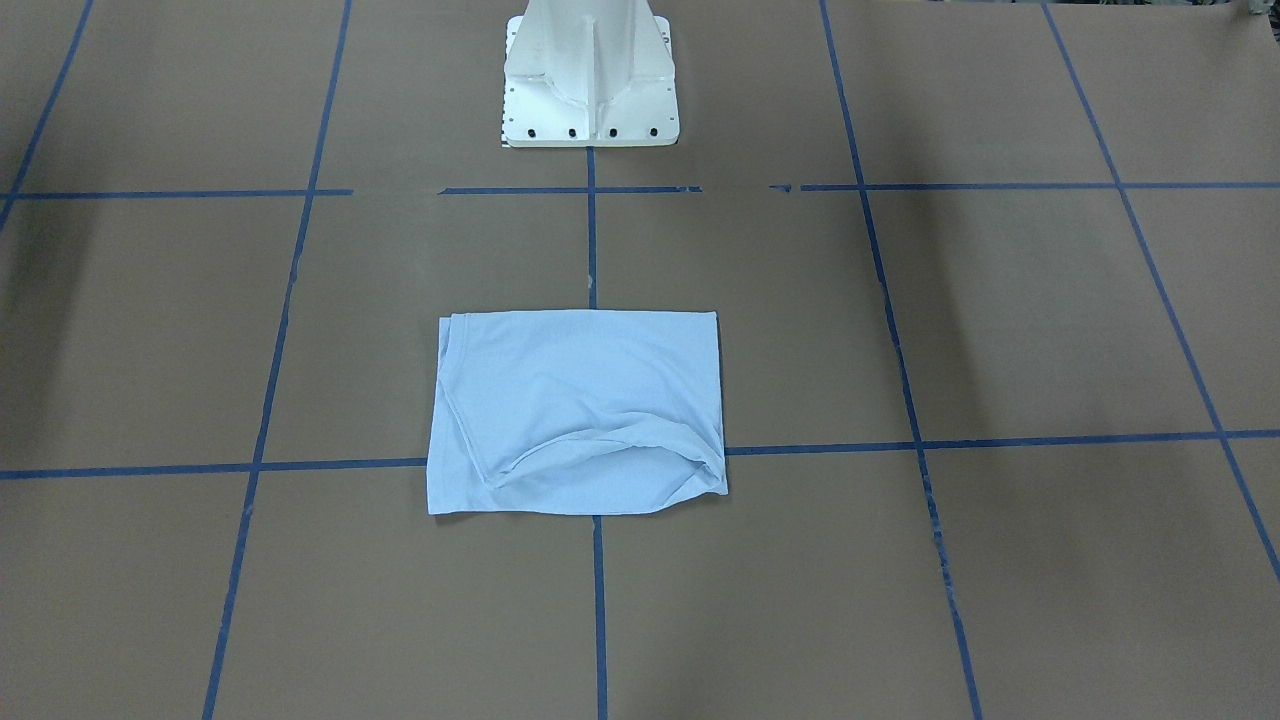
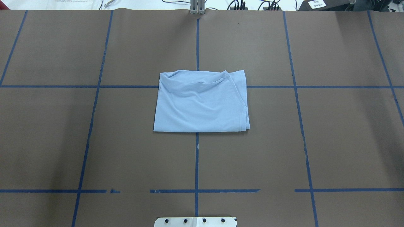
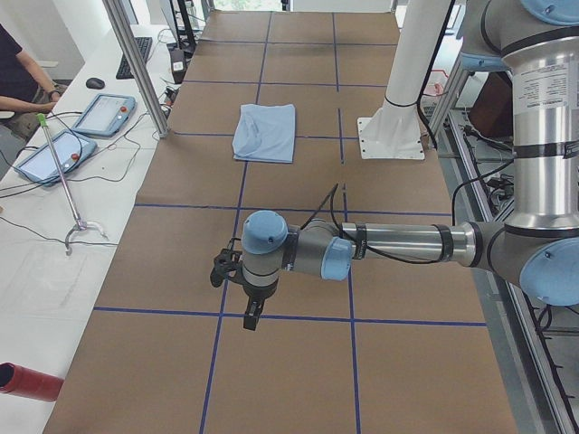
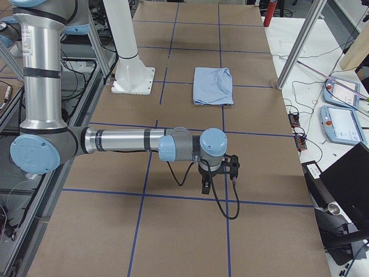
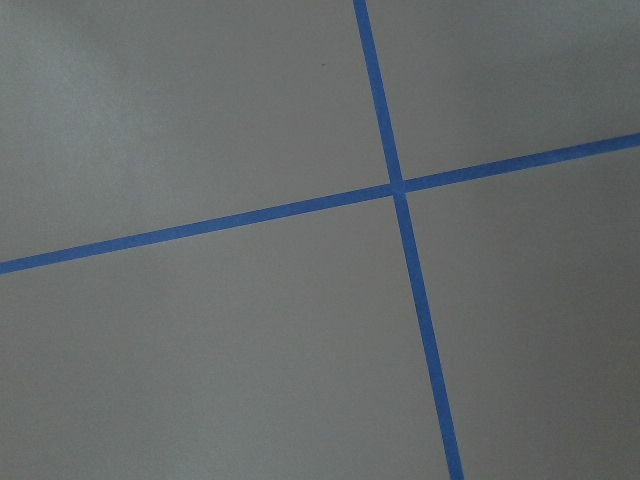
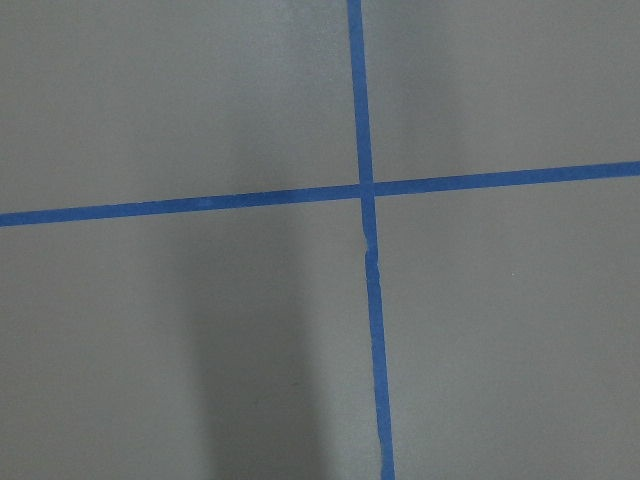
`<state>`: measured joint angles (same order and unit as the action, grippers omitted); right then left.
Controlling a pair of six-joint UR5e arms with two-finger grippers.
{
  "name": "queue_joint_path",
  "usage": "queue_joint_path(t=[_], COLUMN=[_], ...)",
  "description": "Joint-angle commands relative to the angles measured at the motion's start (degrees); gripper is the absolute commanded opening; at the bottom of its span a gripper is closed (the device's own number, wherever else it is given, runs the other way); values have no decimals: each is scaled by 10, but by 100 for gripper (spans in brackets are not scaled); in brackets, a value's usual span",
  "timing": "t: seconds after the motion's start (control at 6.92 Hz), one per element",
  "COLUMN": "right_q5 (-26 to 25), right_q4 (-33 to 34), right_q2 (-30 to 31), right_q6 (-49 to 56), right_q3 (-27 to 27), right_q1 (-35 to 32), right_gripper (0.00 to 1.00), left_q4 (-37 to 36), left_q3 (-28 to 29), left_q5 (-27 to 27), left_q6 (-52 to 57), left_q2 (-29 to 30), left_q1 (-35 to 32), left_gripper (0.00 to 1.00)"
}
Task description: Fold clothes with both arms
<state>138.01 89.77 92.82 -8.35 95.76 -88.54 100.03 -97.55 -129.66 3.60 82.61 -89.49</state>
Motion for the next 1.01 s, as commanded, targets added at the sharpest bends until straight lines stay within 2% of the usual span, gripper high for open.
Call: queue_joint_path(t=[0.0, 0.72, 0.87], right_q5=[5, 4, 4], right_q4=[-1, -1, -1], right_q2=[11, 14, 14], right_q6=[16, 35, 35], right_q3=[-4, -10, -9], right_q1=[-1, -1, -1], right_gripper=[100, 100, 100], left_q4=[1, -2, -1], left_q3=[-2, -4, -4], left_q5=[-1, -1, -2], left_q6=[0, -9, -55], left_q2=[1, 0, 1], left_q1=[0, 0, 0], left_gripper=[100, 100, 100])
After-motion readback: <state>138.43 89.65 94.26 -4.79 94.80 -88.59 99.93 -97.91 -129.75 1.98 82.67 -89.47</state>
